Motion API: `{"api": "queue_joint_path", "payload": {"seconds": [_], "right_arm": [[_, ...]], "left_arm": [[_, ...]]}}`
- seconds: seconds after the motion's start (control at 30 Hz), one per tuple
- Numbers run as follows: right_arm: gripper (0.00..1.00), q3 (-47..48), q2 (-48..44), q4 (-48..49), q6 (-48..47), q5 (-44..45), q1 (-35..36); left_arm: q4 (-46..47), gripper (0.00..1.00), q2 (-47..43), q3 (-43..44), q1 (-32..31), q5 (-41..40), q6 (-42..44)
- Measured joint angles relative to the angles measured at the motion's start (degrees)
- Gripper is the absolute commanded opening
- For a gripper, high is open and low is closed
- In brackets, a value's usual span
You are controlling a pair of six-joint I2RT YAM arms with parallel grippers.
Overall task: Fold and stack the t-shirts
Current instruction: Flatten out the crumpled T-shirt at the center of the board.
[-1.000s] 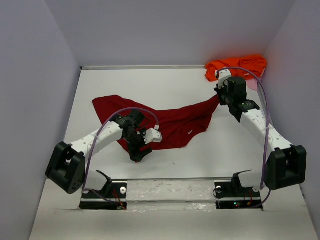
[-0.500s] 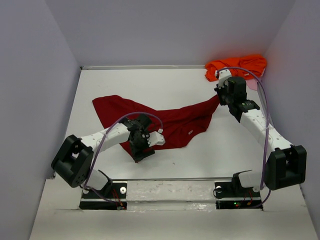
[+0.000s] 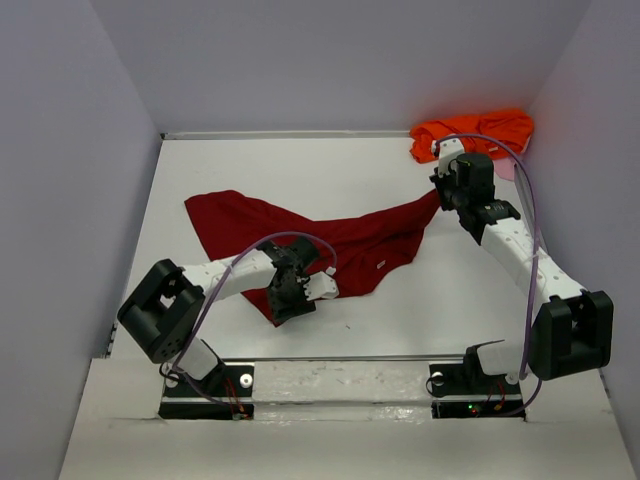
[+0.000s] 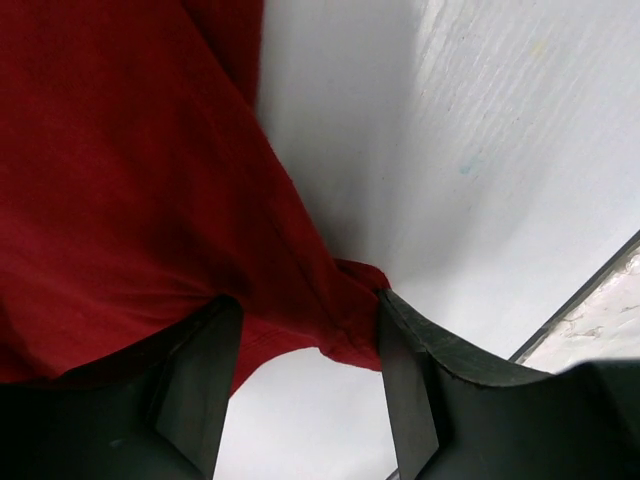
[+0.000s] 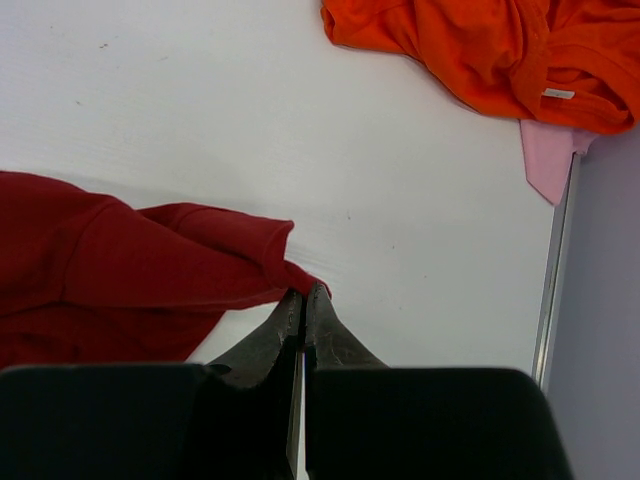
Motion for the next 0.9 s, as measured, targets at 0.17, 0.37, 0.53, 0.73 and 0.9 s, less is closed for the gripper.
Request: {"api": "queue_joint_path", "payload": {"seconds": [0.17,0.37,0.53,0.73,0.9], "right_arm": [[0.0,0.0,0.0,0.0,0.0,0.0,0.0],[0.0,0.0,0.0,0.0,0.0,-0.1,0.0],[0.0,0.0,0.0,0.0,0.0,-0.3,0.0],[0.0,0.0,0.0,0.0,0.0,-0.4,0.0],[0.0,0.0,0.0,0.0,0.0,-0.8,0.0]], "left_arm": [[-0.1,0.65,0.3,0.3,-0.2,-0.7,-0.4],[-1.6,0.68,0.3,1.4,-0.2,-1.0,-0.6],[-2.3,0.54,0.3,2.1,-0.3,-2.5,-0.7],[-3.2,0.0,0.2,2.5,-0.3,-3.5,-0.9],[-3.5,0.0,0.2,3.1,-0.3,-4.2,-1.4]]}}
